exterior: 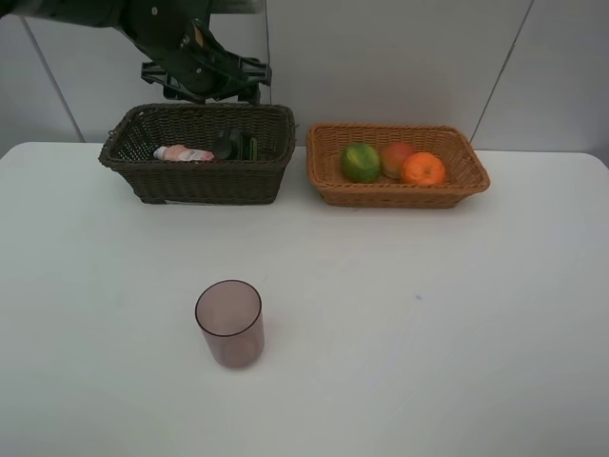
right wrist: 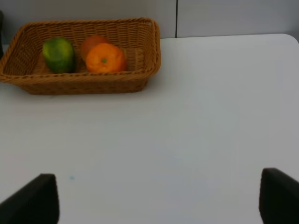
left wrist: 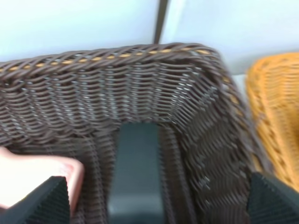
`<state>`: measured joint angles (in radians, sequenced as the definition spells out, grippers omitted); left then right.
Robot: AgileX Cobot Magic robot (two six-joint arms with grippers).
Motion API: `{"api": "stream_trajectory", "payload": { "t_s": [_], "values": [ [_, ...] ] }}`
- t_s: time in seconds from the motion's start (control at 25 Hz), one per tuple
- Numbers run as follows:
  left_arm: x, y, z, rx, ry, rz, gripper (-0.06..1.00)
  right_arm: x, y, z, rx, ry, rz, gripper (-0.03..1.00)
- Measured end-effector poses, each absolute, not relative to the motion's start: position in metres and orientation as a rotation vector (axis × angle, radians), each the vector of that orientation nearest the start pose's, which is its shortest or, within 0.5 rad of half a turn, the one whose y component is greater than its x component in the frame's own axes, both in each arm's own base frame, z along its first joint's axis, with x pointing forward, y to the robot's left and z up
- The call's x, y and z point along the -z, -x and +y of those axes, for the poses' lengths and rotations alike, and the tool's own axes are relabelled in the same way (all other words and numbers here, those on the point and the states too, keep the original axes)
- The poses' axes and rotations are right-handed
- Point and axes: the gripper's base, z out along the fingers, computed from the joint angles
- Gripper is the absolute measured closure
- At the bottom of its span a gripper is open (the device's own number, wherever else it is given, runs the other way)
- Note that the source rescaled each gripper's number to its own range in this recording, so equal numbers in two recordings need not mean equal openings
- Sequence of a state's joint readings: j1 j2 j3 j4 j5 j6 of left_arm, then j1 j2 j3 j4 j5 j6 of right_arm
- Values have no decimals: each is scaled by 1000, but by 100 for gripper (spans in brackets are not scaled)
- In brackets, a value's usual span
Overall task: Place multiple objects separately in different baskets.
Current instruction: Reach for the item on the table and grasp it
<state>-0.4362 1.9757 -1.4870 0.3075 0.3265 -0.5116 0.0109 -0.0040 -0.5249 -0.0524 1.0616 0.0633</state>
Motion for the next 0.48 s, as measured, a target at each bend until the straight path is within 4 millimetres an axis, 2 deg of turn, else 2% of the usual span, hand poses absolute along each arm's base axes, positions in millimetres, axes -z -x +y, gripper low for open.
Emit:
{"api": "stream_trajectory", "payload": {
  "t_s": [0.12,0.2,0.32,0.48],
  "values": [
    [-235,-398,-195,193,-282,2329,-4,-284,9,-4,15,-56,2015,7],
    [-235,-384,-202,127,-401,2392,-4,-284,9,-4,15,-56,2015,7],
    [-234,-359,-215,60,-638,2496,-4,-284,9,-4,15,-56,2015,7],
    [-234,-321,-236,101,-1001,2602,-4,-284,9,-4,15,-56,2015,7]
  ]
}}
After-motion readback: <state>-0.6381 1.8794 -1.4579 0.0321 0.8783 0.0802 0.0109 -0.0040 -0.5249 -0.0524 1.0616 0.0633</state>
